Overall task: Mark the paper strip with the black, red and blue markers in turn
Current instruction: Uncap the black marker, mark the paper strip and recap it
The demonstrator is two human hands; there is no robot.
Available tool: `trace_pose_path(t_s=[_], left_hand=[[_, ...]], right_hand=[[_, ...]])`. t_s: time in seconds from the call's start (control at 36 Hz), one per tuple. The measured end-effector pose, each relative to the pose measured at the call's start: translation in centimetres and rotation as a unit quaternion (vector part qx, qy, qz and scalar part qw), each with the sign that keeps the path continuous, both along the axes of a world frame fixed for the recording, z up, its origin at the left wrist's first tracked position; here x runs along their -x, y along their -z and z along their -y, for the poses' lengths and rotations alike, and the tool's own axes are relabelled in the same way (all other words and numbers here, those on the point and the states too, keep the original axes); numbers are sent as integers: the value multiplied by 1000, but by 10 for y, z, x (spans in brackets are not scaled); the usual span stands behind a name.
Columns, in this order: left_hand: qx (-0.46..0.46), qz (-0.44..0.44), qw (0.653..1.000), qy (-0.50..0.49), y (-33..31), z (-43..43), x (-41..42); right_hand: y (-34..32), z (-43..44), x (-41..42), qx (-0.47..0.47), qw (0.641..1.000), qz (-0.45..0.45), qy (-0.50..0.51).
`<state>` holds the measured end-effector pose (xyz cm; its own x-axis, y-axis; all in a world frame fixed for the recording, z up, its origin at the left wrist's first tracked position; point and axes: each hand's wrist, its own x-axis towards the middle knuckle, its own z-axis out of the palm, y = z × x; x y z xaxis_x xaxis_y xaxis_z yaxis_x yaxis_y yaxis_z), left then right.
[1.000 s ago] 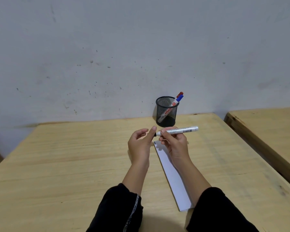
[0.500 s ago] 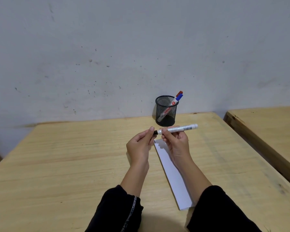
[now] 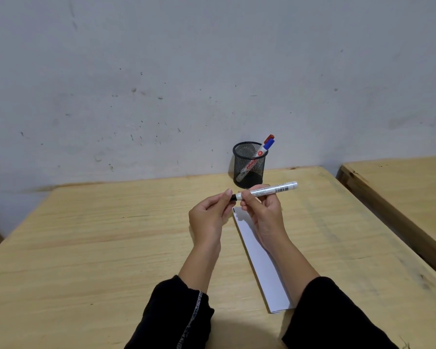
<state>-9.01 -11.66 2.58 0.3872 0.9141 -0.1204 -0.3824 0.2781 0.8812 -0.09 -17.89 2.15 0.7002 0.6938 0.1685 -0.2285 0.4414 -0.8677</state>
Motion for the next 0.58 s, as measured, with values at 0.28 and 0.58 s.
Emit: trace_pose_path(t_s=[0.28,0.58], left_hand=[[6,37,998,-42,-13,-9,5],[-78,54,995,-28,-53,-22,-6]], right_hand=[[-12,12,-16,-45,995,-91,20],[-48,36,-47,126,971,203,3]])
